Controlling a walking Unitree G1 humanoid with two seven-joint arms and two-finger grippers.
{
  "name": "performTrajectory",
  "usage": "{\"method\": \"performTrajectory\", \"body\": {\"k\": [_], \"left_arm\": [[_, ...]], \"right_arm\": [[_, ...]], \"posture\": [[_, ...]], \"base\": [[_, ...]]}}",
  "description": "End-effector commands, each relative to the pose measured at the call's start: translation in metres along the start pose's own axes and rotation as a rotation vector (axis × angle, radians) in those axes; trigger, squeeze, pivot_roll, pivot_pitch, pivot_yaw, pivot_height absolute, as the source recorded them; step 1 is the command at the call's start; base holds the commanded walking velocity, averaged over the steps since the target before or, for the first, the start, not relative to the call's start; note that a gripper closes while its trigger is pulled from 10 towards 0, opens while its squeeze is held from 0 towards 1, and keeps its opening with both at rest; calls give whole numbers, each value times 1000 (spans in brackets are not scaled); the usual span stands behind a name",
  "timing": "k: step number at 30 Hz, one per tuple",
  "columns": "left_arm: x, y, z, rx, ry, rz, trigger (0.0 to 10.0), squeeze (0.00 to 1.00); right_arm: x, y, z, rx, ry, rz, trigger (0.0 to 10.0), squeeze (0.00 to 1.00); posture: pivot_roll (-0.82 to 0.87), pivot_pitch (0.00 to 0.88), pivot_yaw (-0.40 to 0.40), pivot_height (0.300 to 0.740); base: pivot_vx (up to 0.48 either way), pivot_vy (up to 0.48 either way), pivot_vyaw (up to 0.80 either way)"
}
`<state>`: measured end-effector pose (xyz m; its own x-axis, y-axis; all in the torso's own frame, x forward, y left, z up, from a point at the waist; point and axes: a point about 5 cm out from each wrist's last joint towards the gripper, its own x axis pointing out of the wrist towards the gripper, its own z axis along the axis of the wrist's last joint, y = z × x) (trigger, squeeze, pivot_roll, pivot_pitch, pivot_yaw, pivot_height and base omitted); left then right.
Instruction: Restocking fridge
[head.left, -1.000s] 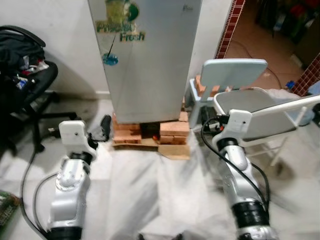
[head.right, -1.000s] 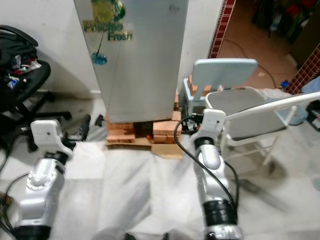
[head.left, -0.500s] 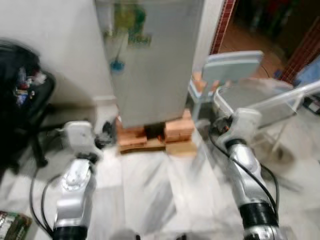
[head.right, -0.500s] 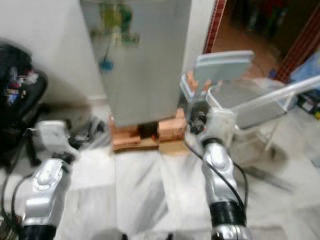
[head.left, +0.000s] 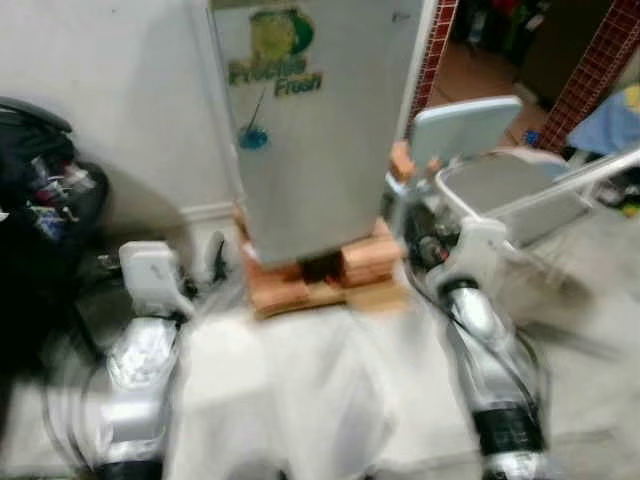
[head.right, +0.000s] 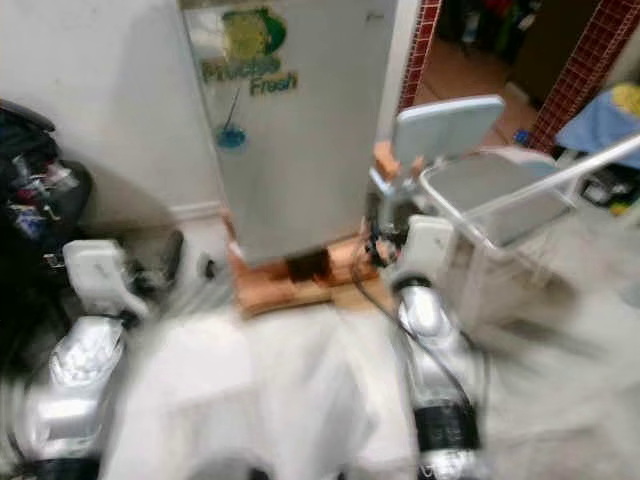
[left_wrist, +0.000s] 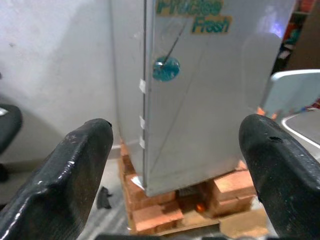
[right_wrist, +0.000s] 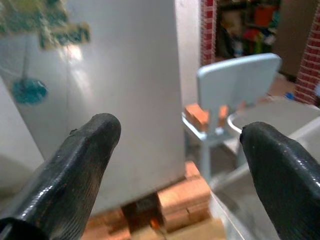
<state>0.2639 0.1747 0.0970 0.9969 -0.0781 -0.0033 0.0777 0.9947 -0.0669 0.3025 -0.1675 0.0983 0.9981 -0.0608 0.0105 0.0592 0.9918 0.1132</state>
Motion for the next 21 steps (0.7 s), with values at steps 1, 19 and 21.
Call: {"method": "performTrajectory", "body": {"k": [1,19,21], "left_arm": [[2,5,6,24,-11,4,10000,0],[0,8,2,74,5,14,10000,0],[1,7,1,73,11,11,10000,0]], "right_arm": [[3,4,7,7,-27,7,10000,0],[5,4,9,15,-33,8,10000,0],[4,4,9,14,-34,7,10000,0]], "posture": [[109,0,-8,740],[106,0,-8,740],[104,0,-7,740]], "base": [[0,469,-800],[126,405,-464],[373,302,0]]}}
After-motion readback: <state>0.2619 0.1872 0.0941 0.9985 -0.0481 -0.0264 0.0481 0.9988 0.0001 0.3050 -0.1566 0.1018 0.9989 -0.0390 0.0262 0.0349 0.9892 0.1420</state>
